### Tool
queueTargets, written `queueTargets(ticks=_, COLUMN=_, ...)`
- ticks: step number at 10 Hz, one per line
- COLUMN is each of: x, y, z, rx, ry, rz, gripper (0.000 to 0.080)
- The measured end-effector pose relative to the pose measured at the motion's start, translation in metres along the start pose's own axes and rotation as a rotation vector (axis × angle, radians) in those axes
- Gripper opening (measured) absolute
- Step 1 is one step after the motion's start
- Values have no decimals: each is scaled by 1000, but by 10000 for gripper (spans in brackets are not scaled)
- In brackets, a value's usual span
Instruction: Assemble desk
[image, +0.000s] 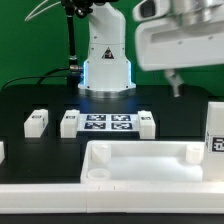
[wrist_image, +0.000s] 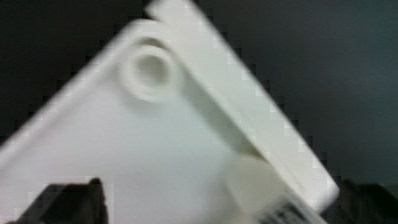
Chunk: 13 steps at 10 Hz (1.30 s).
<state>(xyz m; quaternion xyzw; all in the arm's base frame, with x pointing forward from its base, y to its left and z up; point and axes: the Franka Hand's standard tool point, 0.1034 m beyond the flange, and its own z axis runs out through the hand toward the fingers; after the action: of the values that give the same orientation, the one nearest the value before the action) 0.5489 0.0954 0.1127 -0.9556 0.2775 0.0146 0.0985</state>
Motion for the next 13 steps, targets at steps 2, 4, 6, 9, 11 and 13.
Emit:
queueTargets(ticks=2, x=-9, y=7, z=13, rx=-35, ry=20, rz=-142, gripper=649)
queueTargets(ticks=4, x=-12, y=9, z=17, rx=-44, ry=38, rz=-250, gripper=649)
queueTargets(ticks=6, x=-11, y=10, z=17, rx=-46, ry=37, rz=-329, gripper=649)
queueTargets(ticks=9, x=-28, y=66, z=44, rx=-78, ry=-64, rz=-389, gripper=649)
queueTargets(ticks=11, x=-40, y=97, z=50, rx=-122, ry=-222, rz=-395, gripper=649)
queueTargets(ticks=13, x=-53, y=99, z=54, rx=-150, ry=-356, rz=-398, gripper=649)
